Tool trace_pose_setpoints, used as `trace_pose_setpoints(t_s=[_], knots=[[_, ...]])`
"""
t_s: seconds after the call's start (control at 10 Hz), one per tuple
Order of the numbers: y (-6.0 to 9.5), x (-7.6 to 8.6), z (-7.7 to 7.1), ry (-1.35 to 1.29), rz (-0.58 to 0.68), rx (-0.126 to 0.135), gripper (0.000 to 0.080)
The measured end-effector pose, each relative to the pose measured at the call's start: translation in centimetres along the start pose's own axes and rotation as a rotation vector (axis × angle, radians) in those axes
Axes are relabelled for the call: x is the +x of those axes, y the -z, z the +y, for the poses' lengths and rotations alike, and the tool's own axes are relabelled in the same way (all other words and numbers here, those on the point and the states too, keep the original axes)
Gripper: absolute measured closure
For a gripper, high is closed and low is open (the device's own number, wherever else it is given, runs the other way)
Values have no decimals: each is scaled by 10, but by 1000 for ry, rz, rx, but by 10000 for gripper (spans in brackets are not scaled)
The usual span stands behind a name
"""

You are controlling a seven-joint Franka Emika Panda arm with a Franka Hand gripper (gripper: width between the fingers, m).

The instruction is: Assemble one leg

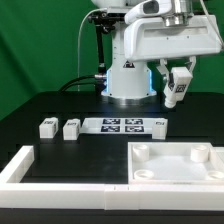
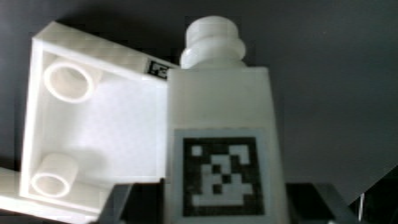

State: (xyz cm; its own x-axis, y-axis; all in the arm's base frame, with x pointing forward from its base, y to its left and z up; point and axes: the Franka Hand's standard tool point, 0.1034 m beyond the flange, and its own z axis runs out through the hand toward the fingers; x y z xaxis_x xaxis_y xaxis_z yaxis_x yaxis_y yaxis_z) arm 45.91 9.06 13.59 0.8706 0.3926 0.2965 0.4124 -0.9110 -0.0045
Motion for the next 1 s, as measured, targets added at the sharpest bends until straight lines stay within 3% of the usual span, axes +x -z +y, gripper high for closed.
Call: trace_pose_setpoints(t_s=[0.4, 0.5, 0.6, 0.7, 0.9, 1.0], knots=[[-18, 46, -1, 37, 13, 22, 506], [-18, 46, 2, 36, 24, 13, 506], [-18, 43, 9, 42, 51, -14, 506], [-19, 41, 9, 43, 52, -17, 506], [-17, 37, 40, 70, 179, -141, 506], [-20, 29, 56, 58, 233, -181, 506]])
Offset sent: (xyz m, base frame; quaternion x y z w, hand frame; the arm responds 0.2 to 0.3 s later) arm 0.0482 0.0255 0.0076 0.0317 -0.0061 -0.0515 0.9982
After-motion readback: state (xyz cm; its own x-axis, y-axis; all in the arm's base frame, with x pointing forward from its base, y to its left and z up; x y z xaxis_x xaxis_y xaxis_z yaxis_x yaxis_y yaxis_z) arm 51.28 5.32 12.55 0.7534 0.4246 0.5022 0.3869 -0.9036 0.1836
